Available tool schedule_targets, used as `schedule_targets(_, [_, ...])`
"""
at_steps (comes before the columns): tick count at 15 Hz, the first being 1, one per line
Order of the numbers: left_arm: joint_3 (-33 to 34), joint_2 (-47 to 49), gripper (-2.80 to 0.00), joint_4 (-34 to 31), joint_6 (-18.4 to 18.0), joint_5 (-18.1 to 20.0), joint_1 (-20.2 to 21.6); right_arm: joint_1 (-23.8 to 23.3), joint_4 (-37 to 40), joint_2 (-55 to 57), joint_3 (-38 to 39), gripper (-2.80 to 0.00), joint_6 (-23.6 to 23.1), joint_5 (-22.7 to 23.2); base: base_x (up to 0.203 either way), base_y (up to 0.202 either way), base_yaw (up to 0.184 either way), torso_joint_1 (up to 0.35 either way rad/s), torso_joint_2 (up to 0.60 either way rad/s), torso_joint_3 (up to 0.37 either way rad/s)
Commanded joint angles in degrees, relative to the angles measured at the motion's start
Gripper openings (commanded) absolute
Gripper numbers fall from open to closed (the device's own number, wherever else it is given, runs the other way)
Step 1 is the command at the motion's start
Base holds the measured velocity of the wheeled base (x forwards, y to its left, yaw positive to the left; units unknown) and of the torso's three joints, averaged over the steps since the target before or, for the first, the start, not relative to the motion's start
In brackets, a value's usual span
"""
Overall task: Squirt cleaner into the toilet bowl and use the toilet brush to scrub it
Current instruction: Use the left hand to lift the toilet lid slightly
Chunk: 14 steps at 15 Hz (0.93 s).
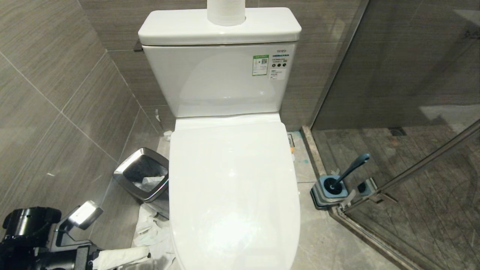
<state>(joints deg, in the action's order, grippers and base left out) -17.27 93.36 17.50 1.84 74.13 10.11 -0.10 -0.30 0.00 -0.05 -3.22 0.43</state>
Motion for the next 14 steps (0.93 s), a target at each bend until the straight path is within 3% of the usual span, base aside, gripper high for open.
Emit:
schedule_targets(1, [-0.4,0.3,0.00,0.1,0.3,0.4,0.0,0.0,0.0,0.1,0.0,-2.80,0.0,0.1,0.000,0.000,0.000,0.000,0.00,0.000])
schedule_targets(8, [-9.1,7.8,0.00,0.4,0.0,0.8,-0.3,0.0,0.0,0.1,0.0,-2.80,0.0,0.0,0.000,0.000,0.000,0.000,0.00,0.000])
schedule_targets(12, [-11.8,14.2,0.00,1.4,-3.3,0.9,-0.6,0.0,0.0,0.1,0.0,-2.80,0.0,0.0,0.000,0.000,0.000,0.000,0.00,0.000])
schedule_targets(14, [-11.8,16.8,0.00,5.1,-3.9,1.0,-1.7,0.0,0.0,0.1,0.0,-2.80,0.0,0.0,0.000,0.000,0.000,0.000,0.00,0.000])
